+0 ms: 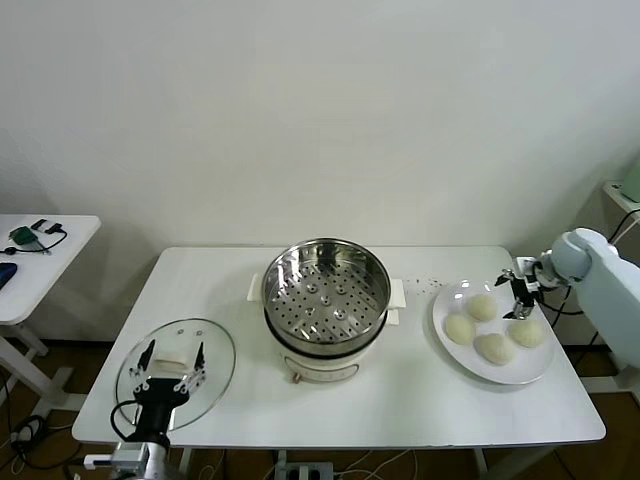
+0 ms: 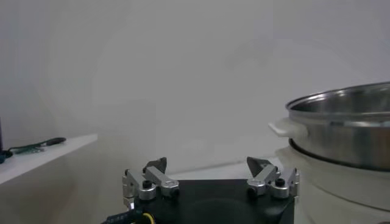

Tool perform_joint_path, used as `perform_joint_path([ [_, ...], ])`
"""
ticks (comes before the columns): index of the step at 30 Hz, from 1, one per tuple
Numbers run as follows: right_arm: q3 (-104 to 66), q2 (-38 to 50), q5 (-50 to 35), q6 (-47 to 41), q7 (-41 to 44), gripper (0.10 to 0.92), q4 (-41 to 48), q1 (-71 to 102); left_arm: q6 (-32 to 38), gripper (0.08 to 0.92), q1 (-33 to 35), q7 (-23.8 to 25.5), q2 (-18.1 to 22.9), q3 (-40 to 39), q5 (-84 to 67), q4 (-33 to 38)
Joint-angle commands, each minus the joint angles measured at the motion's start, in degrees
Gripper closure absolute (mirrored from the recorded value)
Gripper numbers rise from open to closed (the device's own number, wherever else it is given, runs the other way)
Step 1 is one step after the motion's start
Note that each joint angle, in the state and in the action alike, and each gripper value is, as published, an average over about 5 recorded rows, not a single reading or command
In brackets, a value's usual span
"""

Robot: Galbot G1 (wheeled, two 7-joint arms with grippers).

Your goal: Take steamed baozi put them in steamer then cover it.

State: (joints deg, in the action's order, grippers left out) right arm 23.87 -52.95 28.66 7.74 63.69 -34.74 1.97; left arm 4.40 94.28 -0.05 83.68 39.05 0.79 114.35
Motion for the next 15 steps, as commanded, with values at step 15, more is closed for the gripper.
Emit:
perform_joint_path([
  [15, -2.49, -10.21, 10.55, 2.23, 1.05, 0.229, 13.55, -3.01, -0.01, 0.177, -0.69, -0.02, -0.28, 0.71, -0.04, -1.63],
])
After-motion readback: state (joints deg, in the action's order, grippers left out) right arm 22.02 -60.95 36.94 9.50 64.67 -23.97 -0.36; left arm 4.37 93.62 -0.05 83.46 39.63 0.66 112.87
